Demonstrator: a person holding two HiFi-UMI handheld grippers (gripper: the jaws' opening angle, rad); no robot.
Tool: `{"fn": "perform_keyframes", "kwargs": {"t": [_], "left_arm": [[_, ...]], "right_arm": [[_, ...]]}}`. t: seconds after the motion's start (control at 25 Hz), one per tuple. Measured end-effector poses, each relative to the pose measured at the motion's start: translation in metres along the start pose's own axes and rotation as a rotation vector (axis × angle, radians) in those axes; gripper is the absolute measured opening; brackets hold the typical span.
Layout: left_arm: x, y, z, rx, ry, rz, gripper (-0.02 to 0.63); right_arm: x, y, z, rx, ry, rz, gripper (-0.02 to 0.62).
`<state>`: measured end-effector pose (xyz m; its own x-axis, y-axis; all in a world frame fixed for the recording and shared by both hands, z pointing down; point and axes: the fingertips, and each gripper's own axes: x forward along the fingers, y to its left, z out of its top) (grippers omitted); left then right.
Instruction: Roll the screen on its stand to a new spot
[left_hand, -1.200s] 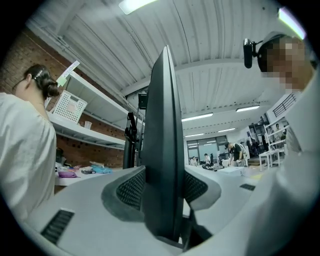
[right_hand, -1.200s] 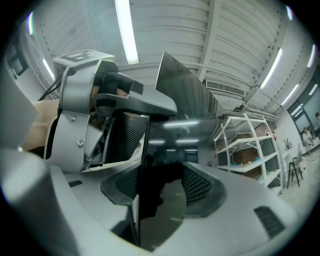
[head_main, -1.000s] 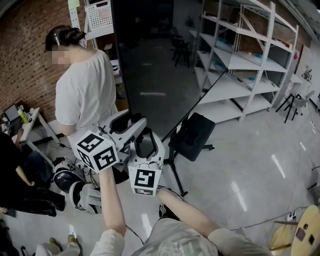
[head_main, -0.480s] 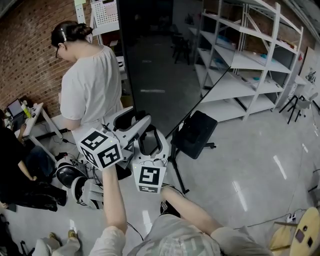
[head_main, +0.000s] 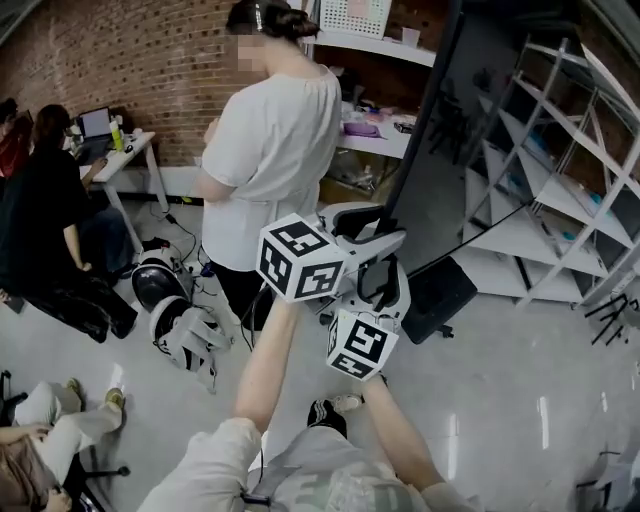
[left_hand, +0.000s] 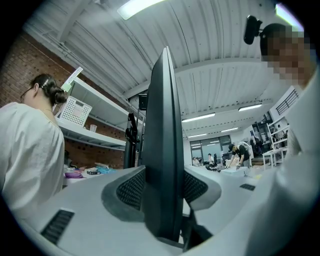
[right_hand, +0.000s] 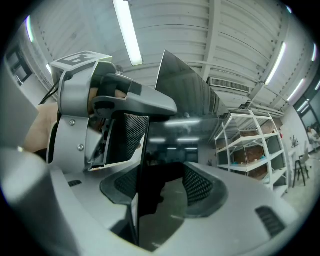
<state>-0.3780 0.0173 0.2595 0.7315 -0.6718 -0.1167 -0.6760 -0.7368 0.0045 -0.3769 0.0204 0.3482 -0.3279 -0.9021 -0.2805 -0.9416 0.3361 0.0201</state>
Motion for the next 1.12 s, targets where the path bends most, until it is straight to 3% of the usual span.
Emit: {"fn": "perform_keyframes", "kwargs": {"t": [0.16,0.48,0.56,0.68,0.76,0.88,1.0,1.12], "left_arm": [[-0.019,0.013,0.002,0.007,-0.004,0.009,0.207],[-0.031,0.013,-0.005,0.006,-0.022,0.056,0.183],[-0.034,0.011,-0.007,0.004,-0.035,0.097,0.169],[-0.049,0.012,-0.007,-0.01,-0.076,0.207,0.141],[-0.067,0.008,0.002,0.012,-0.131,0.326,0.101],[-0.088,-0.017,0.038,0.122,-0.261,0.478,0.043],[-0.087,-0.046,0.074,0.214,-0.345,0.511,0.037],[-0.071,-0.073,0.081,0.254,-0.353,0.488,0.035]], "right_arm": [[0.006,0.022,-0.001,-0.004,-0.004,0.01,0.25],[0.002,0.027,-0.006,0.025,0.036,0.029,0.25],[-0.009,0.031,-0.002,0.069,0.05,0.092,0.231],[-0.025,0.043,0.009,0.069,0.053,0.25,0.113],[-0.034,0.039,0.029,0.079,0.025,0.31,0.065],[-0.042,0.012,0.077,0.127,-0.044,0.318,0.044],[-0.05,-0.02,0.128,0.11,-0.129,0.295,0.041],[-0.067,-0.046,0.159,0.037,-0.183,0.268,0.04]]}}
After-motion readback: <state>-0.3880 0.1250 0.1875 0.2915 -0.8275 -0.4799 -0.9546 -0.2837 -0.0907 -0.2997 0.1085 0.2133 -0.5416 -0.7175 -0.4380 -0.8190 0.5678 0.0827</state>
